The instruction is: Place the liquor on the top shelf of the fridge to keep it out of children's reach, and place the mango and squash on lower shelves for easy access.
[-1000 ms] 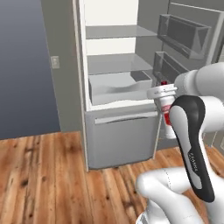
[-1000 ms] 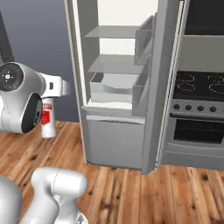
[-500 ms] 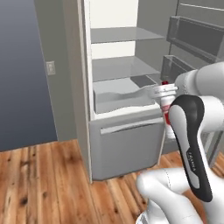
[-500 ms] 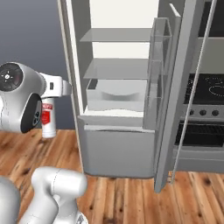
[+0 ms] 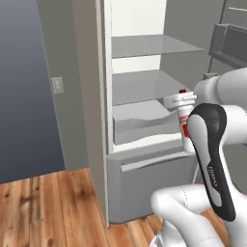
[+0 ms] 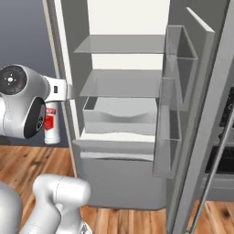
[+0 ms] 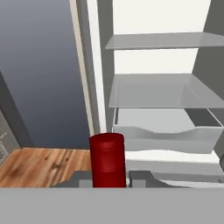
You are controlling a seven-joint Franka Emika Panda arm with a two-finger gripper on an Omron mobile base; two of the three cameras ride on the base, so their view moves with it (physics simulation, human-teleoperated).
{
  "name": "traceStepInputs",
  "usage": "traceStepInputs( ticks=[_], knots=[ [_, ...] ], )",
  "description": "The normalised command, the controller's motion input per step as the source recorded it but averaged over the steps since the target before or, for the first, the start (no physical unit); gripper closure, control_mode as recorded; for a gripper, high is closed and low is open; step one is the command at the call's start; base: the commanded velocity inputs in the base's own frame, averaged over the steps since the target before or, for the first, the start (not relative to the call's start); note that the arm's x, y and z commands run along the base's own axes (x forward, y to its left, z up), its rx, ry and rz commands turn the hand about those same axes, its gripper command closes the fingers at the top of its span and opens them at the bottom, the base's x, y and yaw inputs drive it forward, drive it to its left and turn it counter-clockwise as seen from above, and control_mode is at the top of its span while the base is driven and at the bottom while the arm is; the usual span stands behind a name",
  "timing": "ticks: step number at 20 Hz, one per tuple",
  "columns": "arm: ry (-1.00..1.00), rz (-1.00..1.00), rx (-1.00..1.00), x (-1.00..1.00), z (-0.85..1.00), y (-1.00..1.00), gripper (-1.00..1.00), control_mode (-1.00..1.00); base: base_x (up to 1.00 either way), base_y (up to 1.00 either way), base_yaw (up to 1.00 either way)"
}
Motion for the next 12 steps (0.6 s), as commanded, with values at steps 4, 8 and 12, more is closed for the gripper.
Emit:
traceStepInputs(
  ticks=[4, 8, 12],
  knots=[
    [0.0, 0.0, 0.0, 0.0, 0.0, 0.0, 1.0, 1.0, 0.73, -0.23, 0.0],
    [0.0, 0.0, 0.0, 0.0, 0.0, 0.0, 1.0, 1.0, 0.64, -0.37, 0.0],
    [0.0, 0.0, 0.0, 0.0, 0.0, 0.0, 1.0, 1.0, 0.57, -0.43, 0.0]
  ],
)
